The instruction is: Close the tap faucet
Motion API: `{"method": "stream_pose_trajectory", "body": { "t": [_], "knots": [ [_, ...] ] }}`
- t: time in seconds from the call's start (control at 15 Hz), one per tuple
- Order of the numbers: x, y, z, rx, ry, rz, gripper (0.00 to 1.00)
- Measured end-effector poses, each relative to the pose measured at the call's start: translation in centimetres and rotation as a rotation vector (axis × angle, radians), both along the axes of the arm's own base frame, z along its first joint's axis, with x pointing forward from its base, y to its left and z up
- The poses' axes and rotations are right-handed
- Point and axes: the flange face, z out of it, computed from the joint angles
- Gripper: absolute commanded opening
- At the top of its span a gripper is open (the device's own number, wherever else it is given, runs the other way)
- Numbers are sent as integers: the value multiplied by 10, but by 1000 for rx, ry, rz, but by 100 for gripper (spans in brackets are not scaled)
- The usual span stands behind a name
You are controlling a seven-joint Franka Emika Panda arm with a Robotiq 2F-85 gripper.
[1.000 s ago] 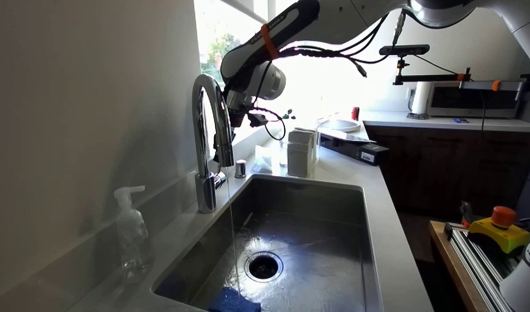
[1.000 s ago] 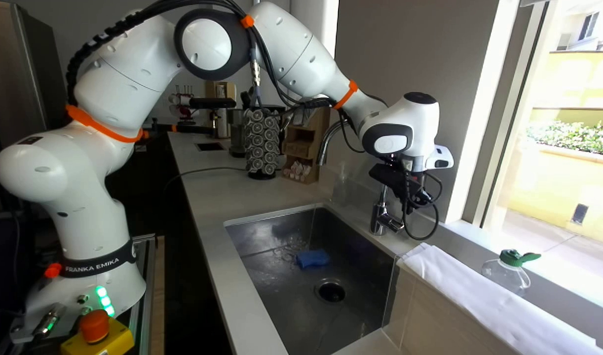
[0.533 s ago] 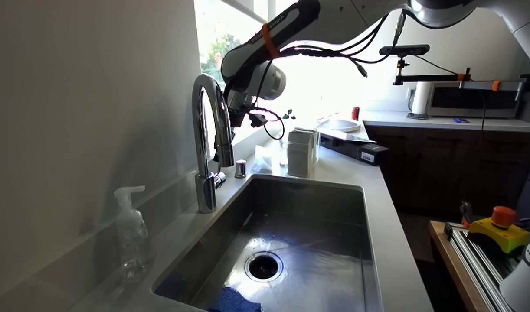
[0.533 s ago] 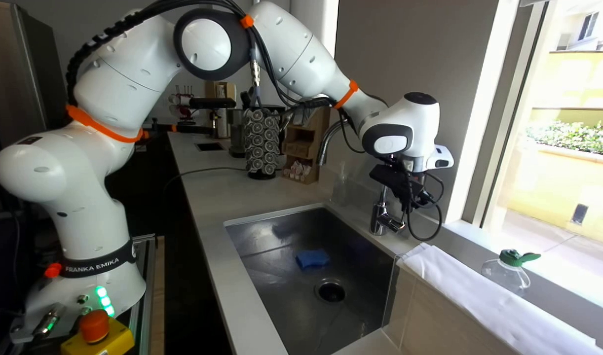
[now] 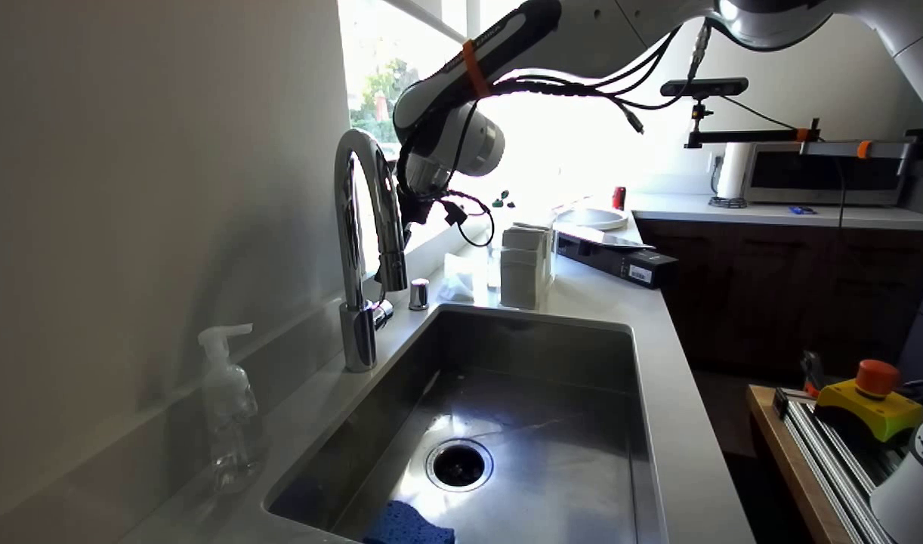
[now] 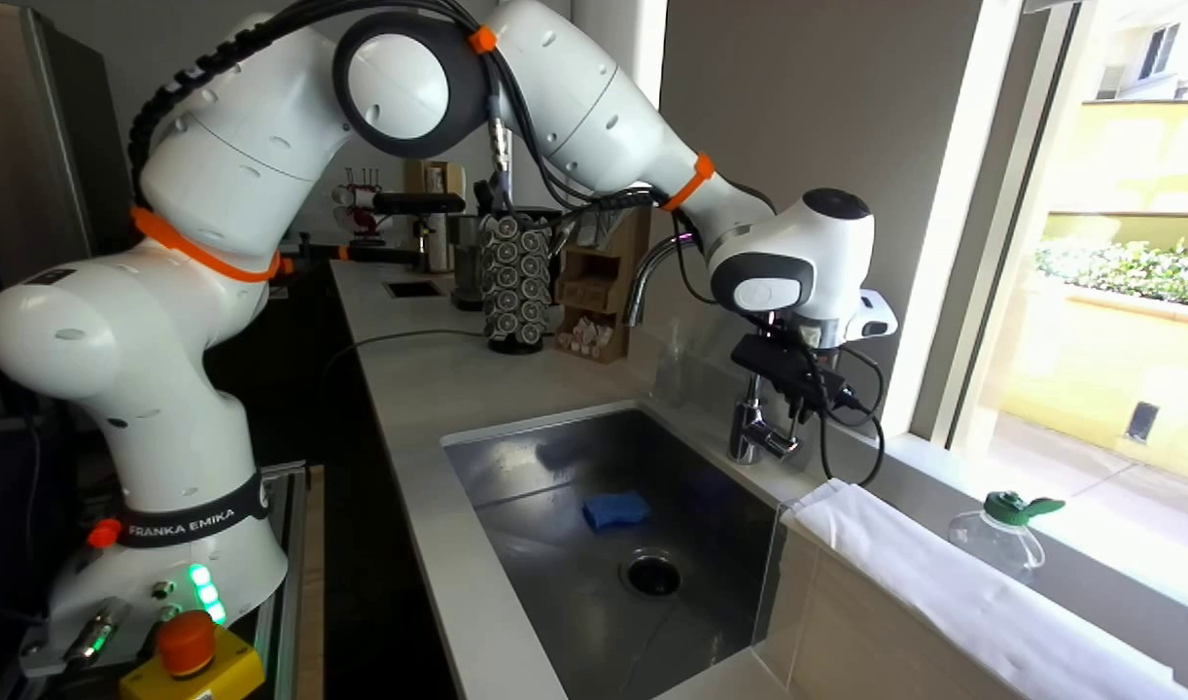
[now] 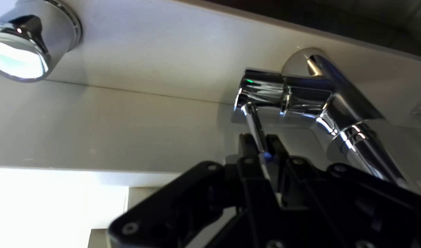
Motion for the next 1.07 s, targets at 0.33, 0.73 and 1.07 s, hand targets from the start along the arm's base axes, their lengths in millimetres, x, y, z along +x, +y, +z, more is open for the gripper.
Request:
{"method": "stream_pose_trajectory", "body": {
  "t": [0.33, 0.73, 1.07],
  "knots": [
    [-7, 13, 5, 37, 14, 17, 81],
    [-17, 21, 12, 81, 67, 40, 100],
    [-27, 29, 14, 111, 130, 73, 100]
  ]
}}
